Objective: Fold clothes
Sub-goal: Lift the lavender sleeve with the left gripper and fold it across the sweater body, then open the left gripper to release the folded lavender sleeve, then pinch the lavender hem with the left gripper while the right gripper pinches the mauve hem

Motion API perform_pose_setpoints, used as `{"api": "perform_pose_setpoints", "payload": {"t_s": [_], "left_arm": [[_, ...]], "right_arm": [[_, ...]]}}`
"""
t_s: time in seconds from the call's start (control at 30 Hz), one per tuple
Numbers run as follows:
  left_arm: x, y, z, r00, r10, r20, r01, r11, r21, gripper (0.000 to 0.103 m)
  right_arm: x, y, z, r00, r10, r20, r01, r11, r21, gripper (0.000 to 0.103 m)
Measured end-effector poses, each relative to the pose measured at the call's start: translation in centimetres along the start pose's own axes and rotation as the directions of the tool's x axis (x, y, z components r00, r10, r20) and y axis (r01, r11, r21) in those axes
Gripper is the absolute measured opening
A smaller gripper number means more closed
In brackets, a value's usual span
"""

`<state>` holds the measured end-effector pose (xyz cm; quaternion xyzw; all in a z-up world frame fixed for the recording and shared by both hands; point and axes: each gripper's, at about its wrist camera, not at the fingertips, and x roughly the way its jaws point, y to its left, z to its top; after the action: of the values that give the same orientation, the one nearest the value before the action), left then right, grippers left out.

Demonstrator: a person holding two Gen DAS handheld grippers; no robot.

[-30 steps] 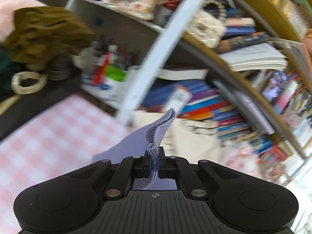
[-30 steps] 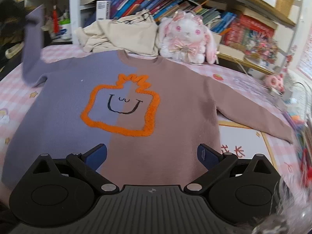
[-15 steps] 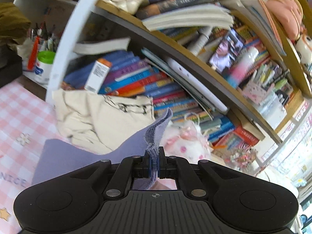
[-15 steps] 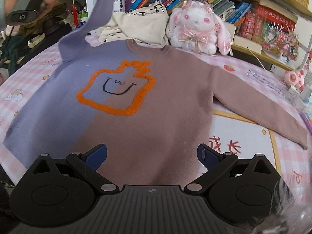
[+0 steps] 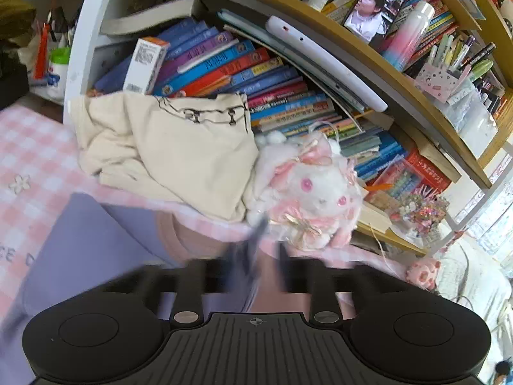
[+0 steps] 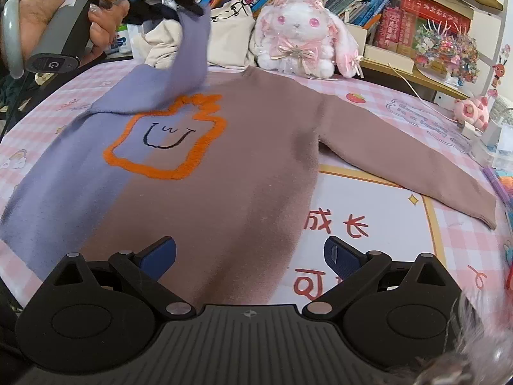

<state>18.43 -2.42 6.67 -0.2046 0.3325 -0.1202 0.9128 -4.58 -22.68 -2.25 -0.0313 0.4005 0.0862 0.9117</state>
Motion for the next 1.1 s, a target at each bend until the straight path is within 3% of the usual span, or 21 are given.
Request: {"api": "perform_pose_setpoints", "payload": {"t_s": [0.07, 0.17, 0.3, 0.47, 0.67, 0.8, 0.93, 1.1], "left_arm": [[-1.0, -0.2, -0.3, 0.999, -0.02, 0.03, 0.019, 1.0, 0.013, 0.064], [-2.9, 0.0, -1.1, 0.999, 0.003, 0.049, -0.007, 0.996, 0.093, 0.065], [-5.8, 1.8, -3.7, 0.991, 0.131, 0.038, -0.136, 0.966, 0.218, 0.065], [-9.9, 6.3, -8.7, 0.951, 0.31, -0.017, -0.294, 0.916, 0.273, 0.065], [-13.3, 11.6, -12.5, 0.891, 0.448, -0.072, -0.413, 0.866, 0.281, 0.065], [-15.1, 13.6, -13.4, 0.895, 0.44, -0.069, -0.409, 0.874, 0.261, 0.065], [-16.1, 14.7, -14.3, 0.911, 0.404, -0.085, -0.366, 0.886, 0.286, 0.063], [-16.6, 15.9, -15.2, 0.925, 0.357, -0.13, -0.305, 0.901, 0.309, 0.044]], "right_arm": [[-0.1, -0.1, -0.1, 1.0, 0.002, -0.001, -0.002, 1.0, -0.001, 0.1], [0.1, 0.0, -0.2, 1.0, 0.022, -0.01, -0.022, 1.0, 0.0, 0.1], [0.6, 0.3, -0.3, 0.999, 0.041, -0.024, -0.041, 0.999, 0.009, 0.1], [0.8, 0.3, -0.4, 0.999, 0.026, -0.039, -0.024, 0.998, 0.055, 0.1], [0.4, 0.9, -0.9, 0.998, -0.023, -0.054, 0.03, 0.992, 0.126, 0.097], [-0.3, 1.8, -1.4, 0.995, -0.081, -0.065, 0.091, 0.983, 0.16, 0.094], [-1.3, 2.6, -2.3, 0.988, -0.132, -0.085, 0.147, 0.968, 0.204, 0.086], [-2.0, 3.0, -3.4, 0.977, -0.183, -0.113, 0.208, 0.938, 0.276, 0.067]]}}
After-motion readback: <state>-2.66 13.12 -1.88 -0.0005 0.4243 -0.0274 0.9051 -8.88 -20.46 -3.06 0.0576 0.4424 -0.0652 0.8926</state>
